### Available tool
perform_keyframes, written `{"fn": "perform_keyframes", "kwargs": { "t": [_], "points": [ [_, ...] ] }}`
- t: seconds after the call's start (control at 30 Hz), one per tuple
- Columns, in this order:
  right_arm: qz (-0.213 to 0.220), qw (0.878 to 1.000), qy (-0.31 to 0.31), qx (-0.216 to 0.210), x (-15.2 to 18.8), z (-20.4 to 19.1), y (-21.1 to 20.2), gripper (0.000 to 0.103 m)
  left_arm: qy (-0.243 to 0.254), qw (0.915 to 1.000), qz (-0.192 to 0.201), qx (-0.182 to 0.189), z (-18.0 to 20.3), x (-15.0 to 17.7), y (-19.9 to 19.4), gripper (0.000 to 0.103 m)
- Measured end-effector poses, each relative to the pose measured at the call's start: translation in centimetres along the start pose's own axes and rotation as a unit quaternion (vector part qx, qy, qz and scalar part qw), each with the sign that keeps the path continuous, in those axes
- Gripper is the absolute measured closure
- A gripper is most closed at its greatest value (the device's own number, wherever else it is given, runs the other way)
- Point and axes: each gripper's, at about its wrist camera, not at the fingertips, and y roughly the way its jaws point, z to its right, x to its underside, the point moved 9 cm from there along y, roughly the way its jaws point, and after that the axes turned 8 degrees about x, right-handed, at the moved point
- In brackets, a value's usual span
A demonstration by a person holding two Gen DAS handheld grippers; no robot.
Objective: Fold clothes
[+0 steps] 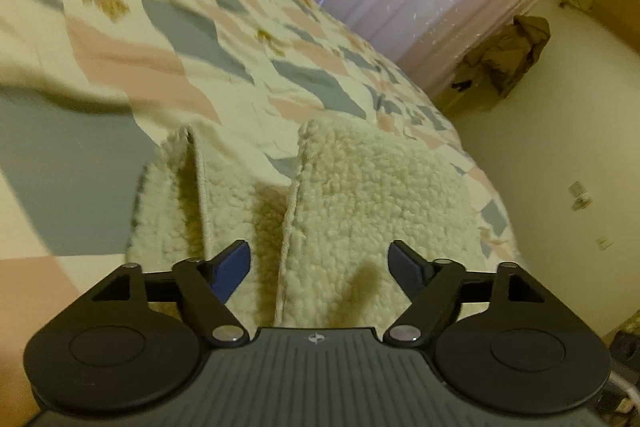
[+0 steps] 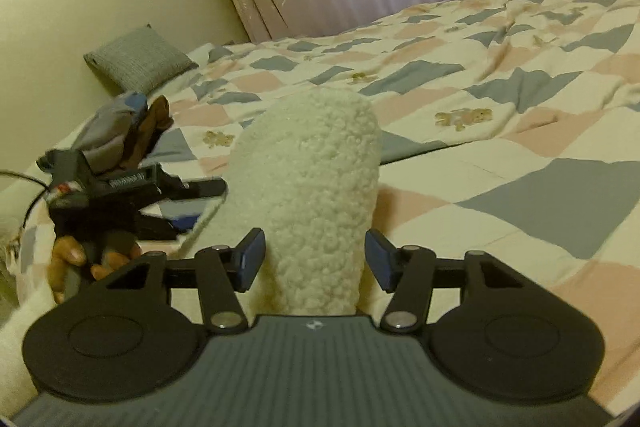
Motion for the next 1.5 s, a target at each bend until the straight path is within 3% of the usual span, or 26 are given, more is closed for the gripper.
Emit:
{"fn": "perform_keyframes", "kwargs": {
  "t": [0.07,0.13,0.17,0.33,0.63,0.8,0.87,1.03,1.2,1.3,1.43,1.5],
  "points": [
    [0.007,1.0,-0.004,0.0,-0.5,0.0,0.7,0.051,-0.013,0.9996,-0.008,0.022,-0.4,0.2,0.9,0.035],
    [0.014,1.0,-0.009,-0.002,-1.0,-0.3,1.5,0.067,-0.027,0.9985,-0.016,0.044,-0.7,0.5,1.8,0.094],
    [0.016,1.0,-0.013,-0.001,-1.2,-0.6,1.7,0.07,-0.033,0.9977,-0.02,0.055,-0.9,0.6,2.2,0.093],
    [0.032,0.998,-0.052,-0.004,-2.2,-2.2,2.3,0.076,0.033,0.9992,0.023,0.003,0.5,-0.3,-1.6,0.094],
    [0.065,0.985,-0.162,0.005,-4.3,-6.2,4.6,0.08,0.061,0.9931,0.012,-0.099,-2.3,-0.5,-3.7,0.093],
    [0.011,0.971,-0.236,0.044,-1.4,-6.2,9.5,0.082,0.093,0.9866,0.001,-0.134,-2.5,-0.1,-3.8,0.092],
    [0.002,0.973,-0.229,0.04,-0.8,-6.1,10.3,0.082,0.09,0.9848,-0.002,-0.149,-3.1,0.4,-3.8,0.091],
    [0.007,0.968,-0.247,0.048,-0.7,-6.7,10.0,0.081,0.078,0.9847,0.011,-0.156,-2.7,-0.1,-5.1,0.088],
    [0.013,0.97,-0.236,0.049,-0.5,-6.5,9.8,0.081,0.099,0.981,0.066,-0.153,-0.1,-3.2,-7.9,0.088],
    [0.013,0.969,-0.242,0.047,-0.3,-6.6,9.8,0.081,0.118,0.9753,0.09,-0.164,1.1,-4.6,-8.5,0.094],
    [0.012,0.97,-0.238,0.044,-0.4,-6.5,9.6,0.081,0.121,0.9754,0.122,-0.138,2.7,-5.4,-9.9,0.092],
    [0.012,0.971,-0.236,0.042,-0.4,-6.4,9.5,0.08,0.119,0.9791,0.104,-0.128,2.5,-5.3,-8.3,0.092]
  ]
}}
